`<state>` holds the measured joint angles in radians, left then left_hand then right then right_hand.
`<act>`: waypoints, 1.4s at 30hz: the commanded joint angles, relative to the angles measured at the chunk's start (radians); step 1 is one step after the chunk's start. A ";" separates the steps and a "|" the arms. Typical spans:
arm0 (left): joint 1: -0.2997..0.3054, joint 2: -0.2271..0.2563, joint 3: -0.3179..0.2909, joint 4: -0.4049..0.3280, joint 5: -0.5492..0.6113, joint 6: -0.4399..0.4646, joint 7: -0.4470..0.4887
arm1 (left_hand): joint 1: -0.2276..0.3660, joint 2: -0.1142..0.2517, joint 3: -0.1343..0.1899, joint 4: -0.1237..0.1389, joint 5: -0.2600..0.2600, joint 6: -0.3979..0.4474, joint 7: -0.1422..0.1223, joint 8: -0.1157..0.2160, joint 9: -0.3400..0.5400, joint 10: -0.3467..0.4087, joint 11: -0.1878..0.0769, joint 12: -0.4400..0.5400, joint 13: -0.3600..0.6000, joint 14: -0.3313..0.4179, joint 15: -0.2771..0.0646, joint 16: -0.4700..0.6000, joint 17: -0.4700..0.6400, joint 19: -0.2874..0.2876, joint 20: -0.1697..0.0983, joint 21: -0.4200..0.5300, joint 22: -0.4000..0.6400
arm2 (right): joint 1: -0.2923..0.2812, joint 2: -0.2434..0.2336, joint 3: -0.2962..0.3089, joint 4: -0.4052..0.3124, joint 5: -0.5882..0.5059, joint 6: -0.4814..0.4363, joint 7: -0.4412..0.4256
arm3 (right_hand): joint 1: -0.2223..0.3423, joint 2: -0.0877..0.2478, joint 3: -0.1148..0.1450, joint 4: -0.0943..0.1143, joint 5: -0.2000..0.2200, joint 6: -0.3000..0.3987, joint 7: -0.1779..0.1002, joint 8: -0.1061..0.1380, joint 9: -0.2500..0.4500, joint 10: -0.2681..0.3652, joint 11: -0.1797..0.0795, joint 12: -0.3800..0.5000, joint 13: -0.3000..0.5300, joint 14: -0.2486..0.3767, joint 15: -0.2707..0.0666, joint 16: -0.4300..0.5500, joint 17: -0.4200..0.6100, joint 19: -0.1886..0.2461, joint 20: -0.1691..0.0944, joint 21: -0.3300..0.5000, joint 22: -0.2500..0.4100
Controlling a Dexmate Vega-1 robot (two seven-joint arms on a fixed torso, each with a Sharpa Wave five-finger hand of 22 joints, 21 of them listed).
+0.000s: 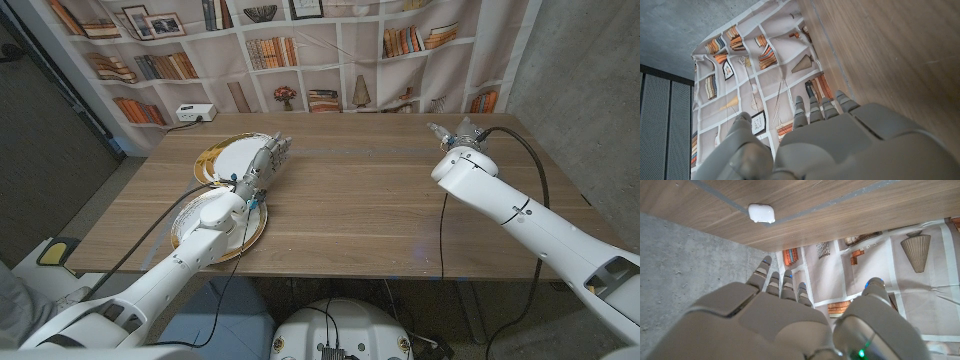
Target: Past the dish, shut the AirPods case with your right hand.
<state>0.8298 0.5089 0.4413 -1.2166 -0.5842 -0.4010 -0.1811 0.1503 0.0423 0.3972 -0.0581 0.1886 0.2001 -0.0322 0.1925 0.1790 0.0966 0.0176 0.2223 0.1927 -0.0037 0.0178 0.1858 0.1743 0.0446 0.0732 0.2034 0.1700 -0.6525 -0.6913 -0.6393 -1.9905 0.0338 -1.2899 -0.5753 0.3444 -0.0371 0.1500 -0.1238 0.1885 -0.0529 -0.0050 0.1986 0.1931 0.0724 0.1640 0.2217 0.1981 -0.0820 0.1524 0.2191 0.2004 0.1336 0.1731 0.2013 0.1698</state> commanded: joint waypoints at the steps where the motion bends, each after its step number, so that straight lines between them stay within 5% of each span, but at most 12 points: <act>1: 0.009 0.003 -0.004 -0.013 0.007 -0.023 0.011 | 0.005 0.004 0.003 -0.007 -0.003 0.009 -0.001 0.001 0.003 0.007 0.001 0.000 0.004 -0.001 -0.007 -0.001 0.003 0.013 -0.014 0.002 0.006 | 0.039 -0.003 -0.018 0.015 0.017 -0.058 0.026 | -0.004 -0.007 -0.006 -0.001 0.003 -0.014 0.006 -0.002 0.004 -0.007 0.015 -0.005 0.005 -0.020 0.000 -0.007 0.004 -0.009 -0.001 -0.005 0.002; 17: 0.002 0.005 -0.001 -0.011 0.030 -0.044 0.021 | 0.014 0.009 0.008 -0.016 -0.002 0.012 0.007 0.000 0.003 0.015 0.002 0.002 0.005 0.008 -0.009 0.001 0.002 0.053 -0.030 0.010 0.004 | 0.074 0.001 -0.015 0.050 0.076 -0.105 0.069 | 0.002 -0.005 -0.008 -0.003 0.007 -0.047 0.037 -0.008 0.006 -0.018 0.045 -0.012 0.008 -0.052 0.013 -0.021 0.004 -0.031 0.016 -0.015 0.002; 26: -0.001 0.006 0.002 -0.014 0.034 -0.043 0.020 | 0.018 0.011 0.010 -0.020 -0.002 0.016 0.007 0.001 0.003 0.019 0.002 0.003 0.005 0.010 -0.010 0.001 0.002 0.054 -0.032 0.008 0.003 | 0.097 -0.018 -0.031 0.060 0.157 -0.106 0.015 | 0.007 -0.002 -0.006 -0.004 0.007 -0.057 0.042 -0.010 0.006 -0.023 0.051 -0.013 0.009 -0.060 0.016 -0.023 0.004 -0.035 0.017 -0.015 0.002; 42: 0.003 0.006 0.005 -0.020 0.036 -0.037 0.025 | 0.019 0.012 0.011 -0.024 -0.002 0.017 0.004 0.000 0.003 0.022 0.001 0.003 0.005 0.010 -0.010 0.000 0.003 0.041 -0.025 -0.002 0.003 | 0.311 -0.113 -0.217 0.153 0.765 -0.106 -0.407 | 0.013 -0.003 -0.010 -0.006 0.007 -0.119 0.119 -0.010 0.007 0.024 0.052 0.006 0.014 -0.051 0.035 -0.014 0.005 -0.025 0.025 -0.008 0.002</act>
<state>0.8307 0.5161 0.4435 -1.2345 -0.5483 -0.4429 -0.1565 0.1583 0.0502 0.4083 -0.0775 0.1886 0.2090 -0.0232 0.1925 0.1790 0.1092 0.0160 0.2223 0.1927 0.0054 0.0087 0.1858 0.1743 0.0838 0.0449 0.2033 0.1700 -0.4825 -0.7480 -0.7369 -1.9029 0.4091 -1.3937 -0.7424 0.3463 -0.0431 0.1434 -0.1281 0.1885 -0.1677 0.1014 0.1801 0.1979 0.0767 0.2142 0.2151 0.2074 -0.1388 0.1808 0.1996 0.2024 0.1042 0.1876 0.1886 0.1699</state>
